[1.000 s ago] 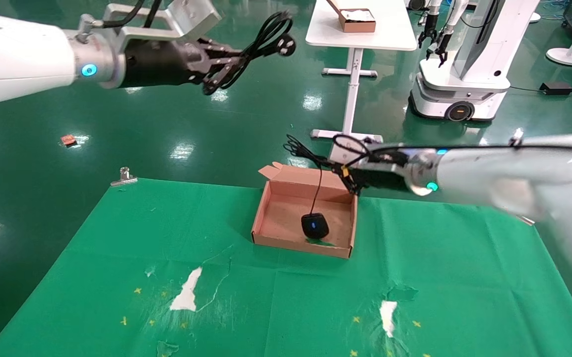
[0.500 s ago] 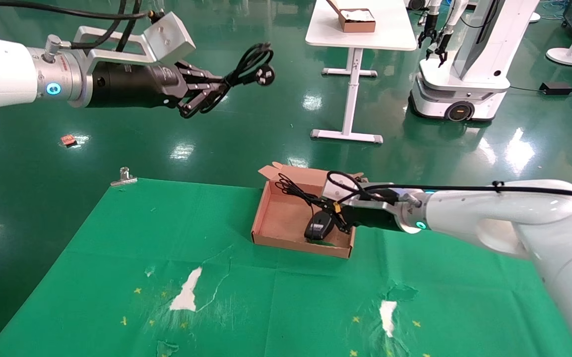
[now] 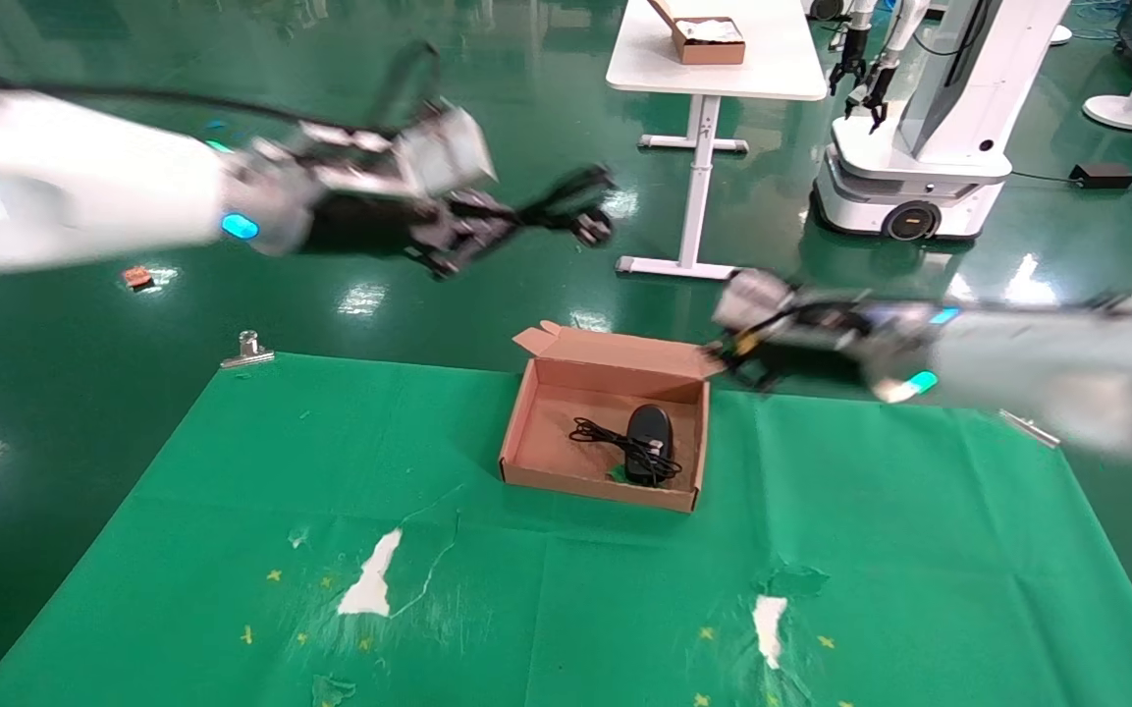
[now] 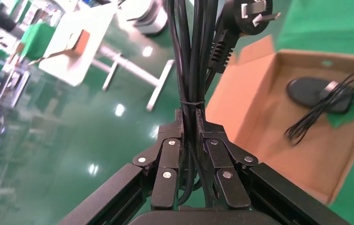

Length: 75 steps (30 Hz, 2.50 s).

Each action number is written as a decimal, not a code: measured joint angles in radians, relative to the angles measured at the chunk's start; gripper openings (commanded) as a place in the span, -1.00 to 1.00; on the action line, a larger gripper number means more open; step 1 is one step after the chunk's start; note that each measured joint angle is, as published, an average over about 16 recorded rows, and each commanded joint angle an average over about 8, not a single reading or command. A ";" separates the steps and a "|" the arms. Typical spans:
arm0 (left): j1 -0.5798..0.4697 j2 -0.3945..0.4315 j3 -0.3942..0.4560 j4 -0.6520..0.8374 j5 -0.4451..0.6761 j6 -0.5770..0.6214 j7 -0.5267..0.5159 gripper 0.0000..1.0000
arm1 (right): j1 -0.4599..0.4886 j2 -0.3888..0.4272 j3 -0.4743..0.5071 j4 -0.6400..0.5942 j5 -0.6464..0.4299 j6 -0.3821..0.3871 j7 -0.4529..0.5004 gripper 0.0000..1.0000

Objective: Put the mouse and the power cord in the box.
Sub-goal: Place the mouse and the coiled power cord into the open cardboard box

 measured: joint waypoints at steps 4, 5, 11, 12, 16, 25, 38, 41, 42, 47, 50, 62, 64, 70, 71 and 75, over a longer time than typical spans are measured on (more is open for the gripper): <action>0.094 0.023 0.036 -0.066 -0.020 -0.055 -0.098 -1.00 | 0.069 0.066 -0.009 0.008 -0.012 -0.102 -0.034 1.00; 0.118 0.026 0.048 -0.084 -0.025 -0.069 -0.130 -1.00 | 0.086 0.081 -0.011 0.010 -0.014 -0.129 -0.042 1.00; 0.230 0.029 0.142 -0.185 -0.049 -0.156 -0.367 -1.00 | 0.156 0.141 -0.019 0.005 -0.022 -0.269 -0.072 1.00; 0.241 0.029 0.161 -0.199 -0.050 -0.171 -0.409 -1.00 | 0.162 0.145 -0.020 0.002 -0.023 -0.286 -0.075 1.00; 0.264 0.028 0.243 -0.254 -0.044 -0.231 -0.561 -1.00 | 0.175 0.148 -0.021 -0.014 -0.024 -0.326 -0.085 1.00; 0.258 0.029 0.400 -0.355 -0.026 -0.366 -0.799 -0.47 | 0.188 0.145 -0.021 -0.042 -0.023 -0.336 -0.103 1.00; 0.245 0.029 0.461 -0.387 -0.016 -0.430 -0.871 1.00 | 0.193 0.145 -0.021 -0.051 -0.023 -0.338 -0.108 1.00; 0.246 0.028 0.455 -0.386 -0.018 -0.422 -0.867 1.00 | 0.191 0.144 -0.021 -0.050 -0.023 -0.338 -0.108 1.00; 0.247 0.027 0.453 -0.386 -0.019 -0.419 -0.866 1.00 | 0.190 0.144 -0.021 -0.049 -0.022 -0.338 -0.107 1.00; 0.262 0.010 0.429 -0.401 -0.038 -0.391 -0.855 1.00 | 0.171 0.153 -0.014 -0.025 -0.008 -0.342 -0.091 1.00; 0.279 -0.010 0.406 -0.420 -0.059 -0.364 -0.845 1.00 | 0.149 0.163 -0.006 0.005 0.010 -0.348 -0.071 1.00; 0.391 -0.144 0.257 -0.554 -0.199 -0.194 -0.779 1.00 | -0.015 0.244 0.055 0.222 0.143 -0.396 0.077 1.00; 0.412 -0.170 0.229 -0.579 -0.225 -0.162 -0.767 1.00 | -0.047 0.259 0.066 0.263 0.168 -0.405 0.105 1.00; 0.475 -0.245 0.146 -0.655 -0.304 -0.067 -0.730 1.00 | -0.141 0.305 0.101 0.387 0.243 -0.432 0.190 1.00; 0.485 -0.258 0.132 -0.667 -0.317 -0.051 -0.723 1.00 | -0.156 0.313 0.107 0.408 0.256 -0.437 0.204 1.00; 0.528 -0.309 0.075 -0.719 -0.370 0.013 -0.698 1.00 | -0.220 0.344 0.130 0.492 0.308 -0.455 0.261 1.00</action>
